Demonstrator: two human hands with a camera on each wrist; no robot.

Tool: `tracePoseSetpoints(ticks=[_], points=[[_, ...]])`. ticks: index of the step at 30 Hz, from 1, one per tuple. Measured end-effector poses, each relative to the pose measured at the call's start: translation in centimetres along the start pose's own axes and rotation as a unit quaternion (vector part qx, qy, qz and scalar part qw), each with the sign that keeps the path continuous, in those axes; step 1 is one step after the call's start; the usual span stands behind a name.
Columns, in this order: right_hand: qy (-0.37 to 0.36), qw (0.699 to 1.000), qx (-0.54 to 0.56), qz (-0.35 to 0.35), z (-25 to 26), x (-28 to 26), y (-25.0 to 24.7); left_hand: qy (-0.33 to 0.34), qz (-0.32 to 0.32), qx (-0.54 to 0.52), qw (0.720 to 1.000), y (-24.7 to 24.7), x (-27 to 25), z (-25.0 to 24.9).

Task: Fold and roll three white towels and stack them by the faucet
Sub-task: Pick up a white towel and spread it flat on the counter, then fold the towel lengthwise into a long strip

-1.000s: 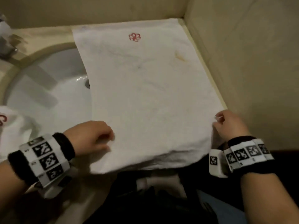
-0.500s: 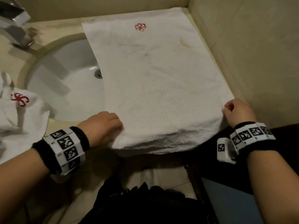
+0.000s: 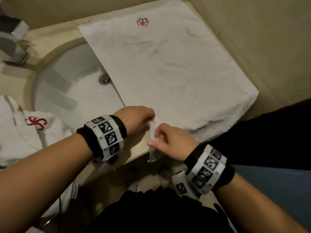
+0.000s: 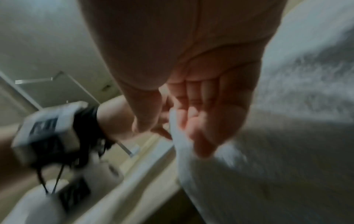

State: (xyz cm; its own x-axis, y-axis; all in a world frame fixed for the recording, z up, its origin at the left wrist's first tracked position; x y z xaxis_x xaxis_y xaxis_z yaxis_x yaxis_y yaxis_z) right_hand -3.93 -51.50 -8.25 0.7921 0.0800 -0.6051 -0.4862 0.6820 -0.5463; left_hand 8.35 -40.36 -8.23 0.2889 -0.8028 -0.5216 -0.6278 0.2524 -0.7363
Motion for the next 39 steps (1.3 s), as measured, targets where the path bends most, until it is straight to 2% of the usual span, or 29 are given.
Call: tracePoseSetpoints(ticks=[2, 5, 7, 11, 15, 18, 22, 24, 27, 29, 33, 37, 39], points=[[0.045, 0.997, -0.040, -0.044, 0.4, 0.6, 1.8, 0.005, -0.011, -0.022, 1.000, -0.7, 0.5, -0.2], [0.113, 0.978, -0.076, -0.160, 1.0, 1.2, 3.3, 0.042, -0.007, -0.007, 0.999, -1.4, 0.9, -0.5], [0.138, 0.967, -0.076, -0.201, 0.9, 1.3, 3.2, 0.067, 0.006, 0.014, 0.998, -1.7, 1.0, -0.7], [0.183, 0.961, -0.050, -0.202, -1.2, -0.4, 1.7, 0.088, 0.038, 0.100, 0.990, -2.0, 0.9, -0.8], [0.230, 0.943, -0.017, -0.239, -4.8, -4.3, -0.7, 0.094, 0.019, 0.116, 0.989, -2.3, 1.6, -0.5], [0.174, 0.945, 0.053, -0.273, -6.6, -7.1, -1.9, 0.087, 0.019, 0.123, 0.988, -2.6, 2.4, 0.2], [0.083, 0.955, 0.108, -0.265, -7.2, -9.8, -3.2, 0.057, 0.042, 0.164, 0.984, -2.9, 3.4, 1.6], [0.111, 0.958, 0.089, -0.248, -7.9, -10.4, -3.7, 0.039, 0.067, 0.180, 0.981, -3.1, 3.9, 2.3], [0.208, 0.961, 0.054, -0.177, -9.1, -10.5, -3.2, 0.031, 0.087, 0.149, 0.984, -3.8, 4.3, 3.1], [0.220, 0.956, 0.098, -0.168, -9.6, -10.4, -2.4, 0.042, 0.078, 0.139, 0.986, -4.6, 4.6, 3.2], [0.189, 0.909, 0.291, -0.230, -10.3, -10.6, -2.1, 0.078, 0.040, 0.137, 0.987, -7.4, 5.8, 2.4], [0.210, 0.906, 0.275, -0.244, -12.0, -11.3, -4.3, 0.113, -0.003, 0.145, 0.983, -11.2, 8.3, 0.1], [0.220, 0.883, 0.290, -0.296, -13.4, -11.7, -6.3, 0.126, -0.016, 0.151, 0.980, -13.0, 10.4, -1.5]])
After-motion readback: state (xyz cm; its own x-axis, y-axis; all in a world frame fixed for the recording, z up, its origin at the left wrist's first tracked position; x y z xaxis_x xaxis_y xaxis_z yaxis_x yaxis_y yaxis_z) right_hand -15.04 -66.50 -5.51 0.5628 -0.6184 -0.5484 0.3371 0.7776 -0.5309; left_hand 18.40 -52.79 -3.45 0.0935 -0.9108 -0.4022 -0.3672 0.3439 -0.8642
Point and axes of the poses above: each hand's wrist, its own x-axis towards the middle knuckle, its own y-axis out of the palm, z = x × y, the point moved 1 cm from there along x, towards the middle knuckle, and after that the axes turned 13 degrees about z, right-handed, at the moved point
